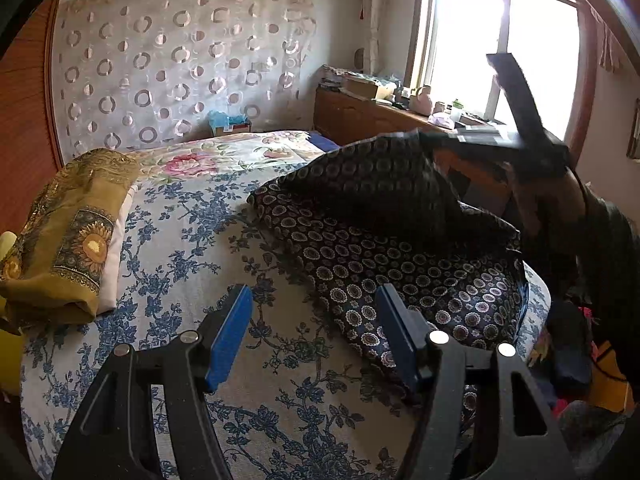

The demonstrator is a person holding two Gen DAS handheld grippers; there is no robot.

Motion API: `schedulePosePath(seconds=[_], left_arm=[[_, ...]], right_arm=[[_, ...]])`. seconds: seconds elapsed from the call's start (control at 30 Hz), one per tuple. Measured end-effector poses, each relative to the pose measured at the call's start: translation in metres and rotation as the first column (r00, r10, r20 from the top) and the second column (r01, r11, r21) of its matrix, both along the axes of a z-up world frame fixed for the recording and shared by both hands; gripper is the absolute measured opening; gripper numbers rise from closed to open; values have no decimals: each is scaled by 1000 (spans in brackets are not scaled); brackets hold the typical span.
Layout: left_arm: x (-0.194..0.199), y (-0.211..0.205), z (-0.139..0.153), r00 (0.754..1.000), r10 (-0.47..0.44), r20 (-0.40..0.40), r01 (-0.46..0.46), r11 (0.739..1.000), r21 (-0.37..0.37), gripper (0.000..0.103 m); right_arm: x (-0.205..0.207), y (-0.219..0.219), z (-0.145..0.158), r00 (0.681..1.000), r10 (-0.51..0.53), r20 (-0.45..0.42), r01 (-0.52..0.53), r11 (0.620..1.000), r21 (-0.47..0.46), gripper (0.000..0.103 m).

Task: Fold small clothes

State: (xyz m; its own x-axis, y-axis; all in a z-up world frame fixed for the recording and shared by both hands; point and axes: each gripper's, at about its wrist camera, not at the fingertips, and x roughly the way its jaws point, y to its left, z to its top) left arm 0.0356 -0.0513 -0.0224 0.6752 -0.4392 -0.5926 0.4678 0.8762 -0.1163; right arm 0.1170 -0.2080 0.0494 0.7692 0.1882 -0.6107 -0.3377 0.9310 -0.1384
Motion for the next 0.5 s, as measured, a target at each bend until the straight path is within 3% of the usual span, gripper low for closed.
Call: schedulePosePath(seconds=[0.17, 0.33, 0.43, 0.5], left_arm=[[1, 0, 0, 1000, 1, -4, -1, 1000, 2, 65], [2, -1, -2, 1000, 0, -8, 0, 1000, 3, 65], [3, 0, -4, 1000, -1, -13, 1, 1000, 0, 65], [4, -1, -5, 1000, 0, -15, 0, 1000, -2, 65]], right_arm=[[39, -34, 11, 993, -116, 24, 116, 993, -3, 3], [78, -53, 13, 963, -269, 6, 269, 963, 21, 3], [80, -52, 15, 961, -276, 13, 275, 961, 35, 16], [75, -48, 12, 970, -243, -6, 242, 968, 63, 34]])
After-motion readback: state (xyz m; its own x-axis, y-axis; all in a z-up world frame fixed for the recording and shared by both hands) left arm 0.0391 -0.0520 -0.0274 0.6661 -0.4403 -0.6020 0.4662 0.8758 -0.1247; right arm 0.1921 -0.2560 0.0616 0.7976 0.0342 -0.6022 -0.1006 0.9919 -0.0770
